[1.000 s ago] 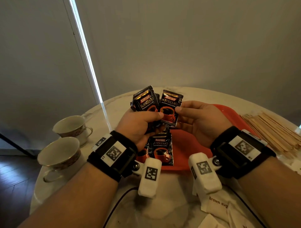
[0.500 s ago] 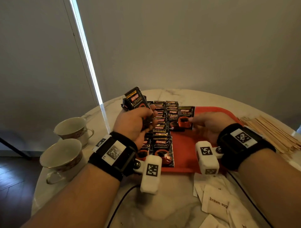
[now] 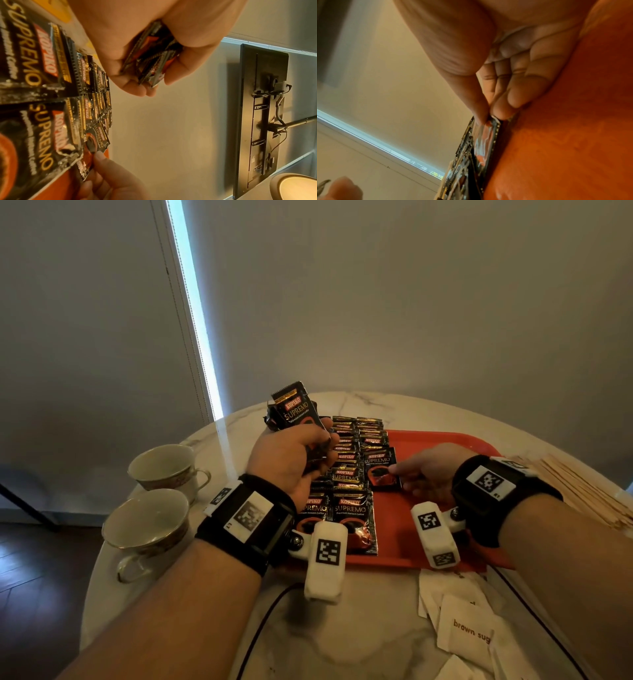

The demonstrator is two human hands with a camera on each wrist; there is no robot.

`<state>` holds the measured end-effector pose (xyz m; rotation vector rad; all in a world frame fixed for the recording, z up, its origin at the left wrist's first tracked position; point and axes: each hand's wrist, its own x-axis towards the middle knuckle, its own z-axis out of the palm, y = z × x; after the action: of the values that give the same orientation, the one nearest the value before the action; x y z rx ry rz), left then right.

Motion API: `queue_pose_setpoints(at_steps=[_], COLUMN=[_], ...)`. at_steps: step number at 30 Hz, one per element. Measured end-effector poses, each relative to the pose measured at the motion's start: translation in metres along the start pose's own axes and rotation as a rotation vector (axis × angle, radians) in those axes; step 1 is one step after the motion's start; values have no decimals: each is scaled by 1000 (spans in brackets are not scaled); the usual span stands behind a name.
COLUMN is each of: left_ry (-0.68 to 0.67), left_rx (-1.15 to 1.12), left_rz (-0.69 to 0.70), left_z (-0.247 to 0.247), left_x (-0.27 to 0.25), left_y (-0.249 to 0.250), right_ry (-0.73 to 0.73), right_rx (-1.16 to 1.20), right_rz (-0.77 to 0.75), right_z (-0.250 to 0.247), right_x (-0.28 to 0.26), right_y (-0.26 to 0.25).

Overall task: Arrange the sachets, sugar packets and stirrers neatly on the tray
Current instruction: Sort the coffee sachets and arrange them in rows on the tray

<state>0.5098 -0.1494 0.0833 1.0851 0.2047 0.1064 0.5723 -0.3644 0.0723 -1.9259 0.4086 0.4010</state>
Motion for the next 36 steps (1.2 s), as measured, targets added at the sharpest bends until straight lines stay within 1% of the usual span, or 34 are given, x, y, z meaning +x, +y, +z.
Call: queue_pose_setpoints(at_steps=[4, 7, 9, 13, 17, 19, 23, 24, 27, 31, 34, 36], left_ry=[1, -25, -53, -127, -134, -149, -215, -234, -271, -207, -195, -231], left_rx=[-1, 17, 54, 99, 137, 168, 248, 268, 266, 155, 126, 130], left_rz=[-9, -24, -37, -73, -77, -87, -104, -102, -106, -127, -86, -55], left_z=[0, 1, 2, 5, 8, 9, 10, 10, 11, 12, 12, 11], left_x=[1, 1, -1, -7, -9, -11, -15, -16, -19, -17, -16, -18], left_y=[0, 0, -1, -1, -3, -5, -6, -6, -5, -2, -2, -1], right_ry=[-9, -2, -1, -32, -85, -146, -385, -411, -351, -335, -289, -260], right_rx=[-21, -14, 27, 187, 243, 284, 292, 277, 286, 389, 425, 442], right_rz=[12, -3, -19, -69, -94, -163, -371, -410, -489, -519, -546, -541], right_z=[0, -1, -1, -4, -3, 0, 9, 12, 20, 22, 21, 22], right_x=[-1, -3, -4, -6, -16, -23, -43, -47, -48, -51, -54, -54], right_y=[-1, -1, 0, 4, 3, 1, -5, -5, -2, 5, 6, 5])
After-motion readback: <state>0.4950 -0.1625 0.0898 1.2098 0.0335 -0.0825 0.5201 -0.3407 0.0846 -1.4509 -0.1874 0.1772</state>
